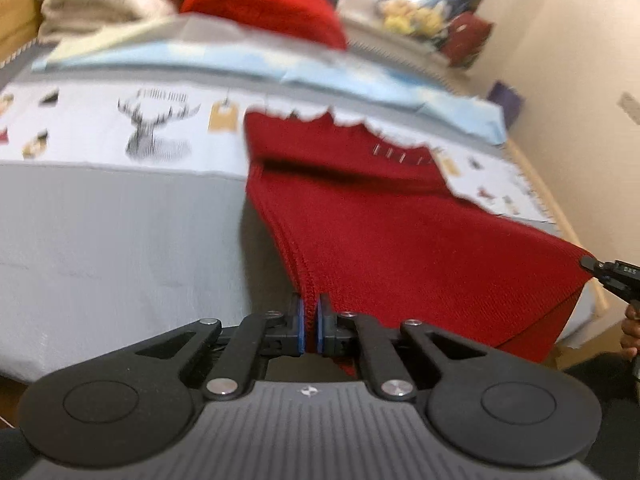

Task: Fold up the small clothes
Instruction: 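Grasp the hem with both tools and fold it up toward the collar, then open both tools and release the folded sweater on the bed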

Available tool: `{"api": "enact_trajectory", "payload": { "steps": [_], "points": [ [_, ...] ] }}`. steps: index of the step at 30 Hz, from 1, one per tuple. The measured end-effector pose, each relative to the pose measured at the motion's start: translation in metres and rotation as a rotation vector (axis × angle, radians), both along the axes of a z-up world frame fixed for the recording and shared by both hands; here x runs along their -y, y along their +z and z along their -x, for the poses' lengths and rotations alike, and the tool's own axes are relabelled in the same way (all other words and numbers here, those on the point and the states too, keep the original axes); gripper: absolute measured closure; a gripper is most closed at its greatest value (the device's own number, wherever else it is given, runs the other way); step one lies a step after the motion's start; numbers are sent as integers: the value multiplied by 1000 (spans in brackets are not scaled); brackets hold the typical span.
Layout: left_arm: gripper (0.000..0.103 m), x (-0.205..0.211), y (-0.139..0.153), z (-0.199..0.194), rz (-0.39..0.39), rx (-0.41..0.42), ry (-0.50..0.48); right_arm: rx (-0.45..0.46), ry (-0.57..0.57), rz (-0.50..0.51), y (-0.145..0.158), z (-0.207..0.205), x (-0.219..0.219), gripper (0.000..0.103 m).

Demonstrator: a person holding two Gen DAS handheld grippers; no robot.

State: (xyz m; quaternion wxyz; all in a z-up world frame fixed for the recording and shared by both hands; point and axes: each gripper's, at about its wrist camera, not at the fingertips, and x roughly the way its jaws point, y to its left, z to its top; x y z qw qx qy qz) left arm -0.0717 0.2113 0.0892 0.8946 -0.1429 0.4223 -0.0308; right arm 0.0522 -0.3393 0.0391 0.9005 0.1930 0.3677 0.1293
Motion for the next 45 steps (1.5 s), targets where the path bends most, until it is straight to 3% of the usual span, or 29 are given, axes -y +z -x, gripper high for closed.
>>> {"api": "enact_trajectory", "payload": {
  "steps": [4,7,12,17,20,22,25,27,29,30,32,35,37,45],
  "points": [
    [98,-20,45,41,63,74,-13,72,18,-58,35,33,17,94],
    [98,-31,63,58,109,111,18,94,17,-116,54,55,32,94],
    [98,-51,46,8,143,89,100,91,28,-189,66,45,38,94],
    [98,-68,0,-90,98,23,145,24,-1,-134,38,-32,20,94],
    [96,-80,-33,-148,100,-28,165,-67,-50,-103,3,-96,12,94],
    [95,-90,-58,-171,88,-69,243,-115,-68,-92,-19,-128,7,92],
    [89,-104,-88,-178,75,-135,306,-116,-139,22,-48,-155,-4,82],
    [82,-110,-100,-180,126,-194,330,-154,-176,45,-62,-162,-3,81],
    [56,-112,-108,-180,181,-197,299,-180,-187,-37,-68,-165,1,80],
    [49,-111,-115,-182,191,-209,276,-179,-181,-73,-71,-166,1,73],
    [49,-110,-129,-183,205,-244,259,-219,-145,-42,-83,-170,-6,67],
    [49,-111,-151,-188,230,-322,276,-309,-97,27,-109,-174,-19,65],
    [47,-107,-151,-193,241,-301,285,-355,-91,26,-120,-177,-24,65],
    [47,-94,-162,-215,267,-303,278,-378,-92,49,-132,-181,-34,62]
  ]
}}
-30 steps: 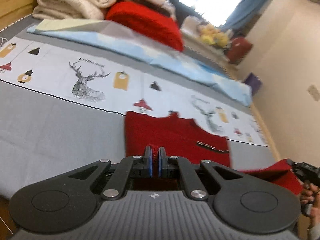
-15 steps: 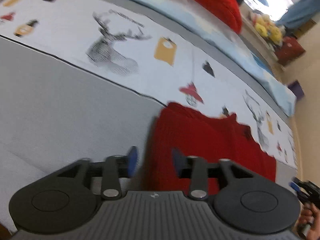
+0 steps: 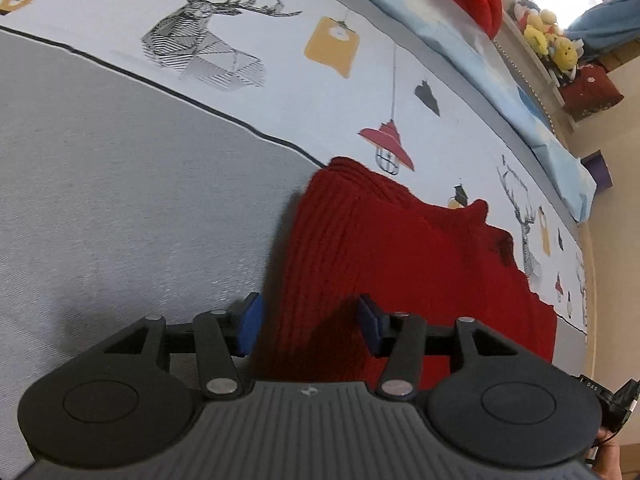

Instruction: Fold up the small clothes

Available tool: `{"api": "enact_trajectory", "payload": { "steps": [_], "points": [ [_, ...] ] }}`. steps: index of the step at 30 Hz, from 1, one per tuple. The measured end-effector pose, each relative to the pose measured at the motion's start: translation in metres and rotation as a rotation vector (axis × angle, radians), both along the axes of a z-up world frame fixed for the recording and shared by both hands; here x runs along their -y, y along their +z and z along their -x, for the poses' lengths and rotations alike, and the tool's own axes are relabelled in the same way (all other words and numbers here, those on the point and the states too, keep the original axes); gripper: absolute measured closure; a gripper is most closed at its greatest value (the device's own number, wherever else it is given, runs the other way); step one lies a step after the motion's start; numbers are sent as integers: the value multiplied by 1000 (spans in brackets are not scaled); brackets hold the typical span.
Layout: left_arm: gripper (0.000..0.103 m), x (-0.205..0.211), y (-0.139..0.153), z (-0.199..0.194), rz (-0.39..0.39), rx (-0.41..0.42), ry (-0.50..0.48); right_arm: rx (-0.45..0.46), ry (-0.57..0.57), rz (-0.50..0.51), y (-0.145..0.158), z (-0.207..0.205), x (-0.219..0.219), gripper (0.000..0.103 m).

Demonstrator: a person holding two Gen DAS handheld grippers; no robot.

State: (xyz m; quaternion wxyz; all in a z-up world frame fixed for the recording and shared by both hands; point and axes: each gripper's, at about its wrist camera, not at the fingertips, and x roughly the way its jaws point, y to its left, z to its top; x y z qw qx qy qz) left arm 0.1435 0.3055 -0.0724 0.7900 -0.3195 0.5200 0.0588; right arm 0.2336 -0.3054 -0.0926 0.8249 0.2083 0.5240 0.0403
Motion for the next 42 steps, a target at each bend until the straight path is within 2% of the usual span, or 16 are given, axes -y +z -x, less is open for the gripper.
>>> {"api": "enact_trajectory", "payload": {
  "steps": [3,5,6,11,15,17,19,22,24,25,30,31,32,33,38,42],
  "points": [
    [53,6,2,-5,-5,10,-8,2,0,4,-2,0,-1,72],
    [80,10,6,-7,-46,22,-19,10,7,7,0,1,-1,97],
    [87,12,9,-6,-61,34,-37,23,11,16,2,2,-1,97],
    [91,21,39,4,-185,160,-83,168,-8,-5,30,12,5,103],
    [91,21,65,16,-209,295,-62,447,-83,-54,77,34,18,103],
    [90,24,66,13,-226,290,-79,507,-115,-48,88,39,23,103],
    [90,25,57,6,-200,237,-98,418,-115,-24,77,30,24,103],
    [80,21,39,-1,-156,145,-105,162,-95,-85,36,8,21,90],
    [73,16,32,-3,-132,120,-89,68,-102,-47,17,0,16,57],
    [73,13,28,-4,-107,102,-81,40,-110,-34,9,-3,15,53],
    [73,11,19,-7,-96,73,-84,-44,-114,-52,-13,-17,12,55],
    [73,12,20,-7,-106,75,-89,-44,-111,-58,-13,-15,10,59],
    [75,12,21,-7,-120,80,-92,-38,-102,-65,-13,-15,10,78],
    [83,13,23,-7,-130,88,-93,-24,-89,-68,-11,-15,8,92],
    [92,15,43,0,-176,167,-92,140,-46,-8,23,-2,3,94],
    [92,19,74,14,-242,335,-61,405,-53,-45,71,23,2,95]
  ]
}}
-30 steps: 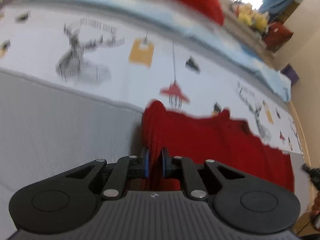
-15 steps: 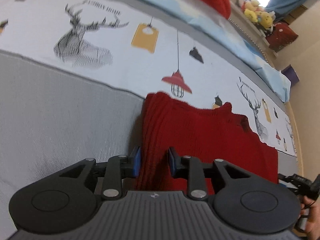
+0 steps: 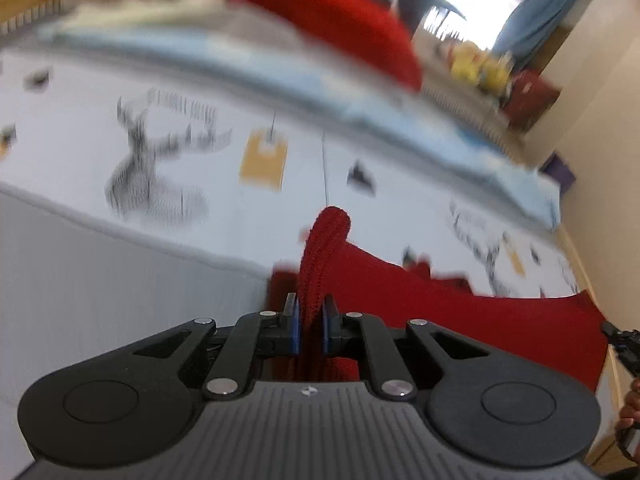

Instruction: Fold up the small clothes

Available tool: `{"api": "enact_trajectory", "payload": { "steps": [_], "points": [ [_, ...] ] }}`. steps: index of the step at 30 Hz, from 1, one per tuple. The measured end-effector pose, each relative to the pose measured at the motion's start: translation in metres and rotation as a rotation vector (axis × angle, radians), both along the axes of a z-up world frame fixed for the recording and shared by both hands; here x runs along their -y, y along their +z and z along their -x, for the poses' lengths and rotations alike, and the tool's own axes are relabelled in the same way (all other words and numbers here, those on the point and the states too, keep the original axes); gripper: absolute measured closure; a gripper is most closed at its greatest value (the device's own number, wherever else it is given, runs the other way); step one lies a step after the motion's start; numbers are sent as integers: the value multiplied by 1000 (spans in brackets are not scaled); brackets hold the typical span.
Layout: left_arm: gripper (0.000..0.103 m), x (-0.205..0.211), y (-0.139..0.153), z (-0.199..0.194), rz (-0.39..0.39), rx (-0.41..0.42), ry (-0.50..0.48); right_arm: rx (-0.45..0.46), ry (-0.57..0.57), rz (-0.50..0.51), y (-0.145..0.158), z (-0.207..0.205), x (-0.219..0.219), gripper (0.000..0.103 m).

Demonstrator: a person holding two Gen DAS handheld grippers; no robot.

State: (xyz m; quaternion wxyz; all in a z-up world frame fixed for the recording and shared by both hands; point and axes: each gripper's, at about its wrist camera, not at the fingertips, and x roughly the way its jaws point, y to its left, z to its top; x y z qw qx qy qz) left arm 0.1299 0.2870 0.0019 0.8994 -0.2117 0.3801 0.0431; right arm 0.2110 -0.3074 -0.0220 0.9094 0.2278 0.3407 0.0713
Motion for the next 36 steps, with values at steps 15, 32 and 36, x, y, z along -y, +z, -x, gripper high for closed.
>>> {"api": "enact_trajectory", "payload": {
  "steps": [15,32,36],
  "points": [
    [52,21,-54,8,-15,-386,-213,-387,-24,108,-59,-22,-11,77],
    [91,-7,-19,83,125,-219,-137,-183,99,-17,-6,78,20,92],
    [88,15,-49,79,-11,-394,-207,-245,81,97,-19,78,10,91]
  ]
}}
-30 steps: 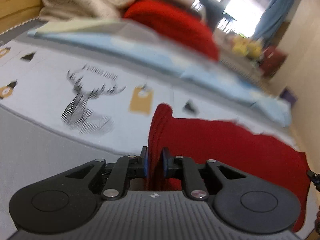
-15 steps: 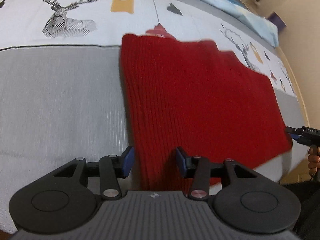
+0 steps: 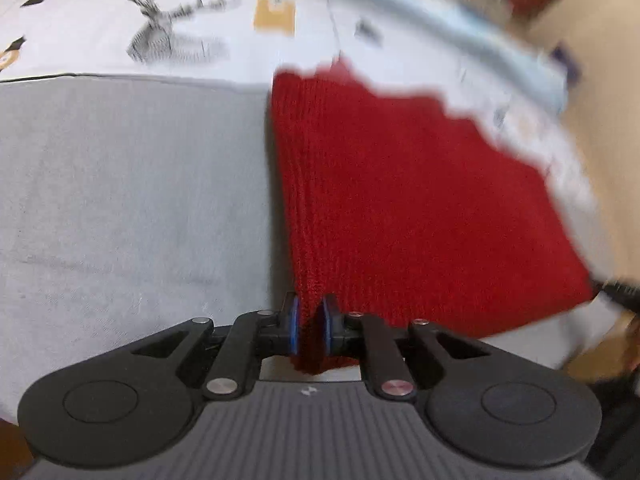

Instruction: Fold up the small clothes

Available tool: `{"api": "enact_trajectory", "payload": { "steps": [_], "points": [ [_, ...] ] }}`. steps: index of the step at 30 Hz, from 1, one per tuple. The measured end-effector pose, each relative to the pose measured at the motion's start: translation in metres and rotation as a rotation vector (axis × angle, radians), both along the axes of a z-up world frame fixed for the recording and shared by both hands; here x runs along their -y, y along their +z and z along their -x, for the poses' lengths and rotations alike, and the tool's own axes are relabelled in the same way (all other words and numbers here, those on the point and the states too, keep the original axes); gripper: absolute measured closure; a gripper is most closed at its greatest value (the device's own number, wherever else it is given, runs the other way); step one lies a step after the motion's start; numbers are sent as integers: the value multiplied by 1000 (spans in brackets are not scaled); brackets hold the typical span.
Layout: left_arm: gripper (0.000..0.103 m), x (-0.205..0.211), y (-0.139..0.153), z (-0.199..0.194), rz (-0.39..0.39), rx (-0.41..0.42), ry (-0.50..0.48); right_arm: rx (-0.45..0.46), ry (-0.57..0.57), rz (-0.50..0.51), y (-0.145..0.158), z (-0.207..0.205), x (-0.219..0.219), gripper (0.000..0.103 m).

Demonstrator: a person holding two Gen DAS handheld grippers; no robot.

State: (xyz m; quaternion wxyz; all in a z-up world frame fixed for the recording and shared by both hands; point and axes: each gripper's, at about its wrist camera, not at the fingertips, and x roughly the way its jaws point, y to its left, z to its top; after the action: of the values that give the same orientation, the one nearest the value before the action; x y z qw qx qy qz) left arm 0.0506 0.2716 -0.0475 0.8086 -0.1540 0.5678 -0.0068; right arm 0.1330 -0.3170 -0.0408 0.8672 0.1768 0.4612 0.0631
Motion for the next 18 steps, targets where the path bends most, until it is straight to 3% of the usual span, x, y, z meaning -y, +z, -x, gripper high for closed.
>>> {"api": "enact_trajectory", "payload": {
  "steps": [2,4,8,10,13,16,18],
  "points": [
    [72,6,-3,1,-71,5,-16,-105,-2,44,-18,-7,-4,89],
    [72,6,3,3,-87,64,-8,-132,-24,88,-23,-10,-5,86],
    [73,1,25,9,-21,193,18,25,-38,201,1,-5,-11,78],
    [73,3,26,7,19,213,-1,58,-3,177,4,-2,-15,78],
    [72,14,10,-4,24,117,-62,-14,78,133,-12,-6,-22,75],
    [71,29,-20,-14,-113,-34,-111,-144,118,243,-37,-7,-31,69],
    [70,26,-22,-18,-100,-32,-100,-181,116,264,-45,-8,-31,67]
  ]
}}
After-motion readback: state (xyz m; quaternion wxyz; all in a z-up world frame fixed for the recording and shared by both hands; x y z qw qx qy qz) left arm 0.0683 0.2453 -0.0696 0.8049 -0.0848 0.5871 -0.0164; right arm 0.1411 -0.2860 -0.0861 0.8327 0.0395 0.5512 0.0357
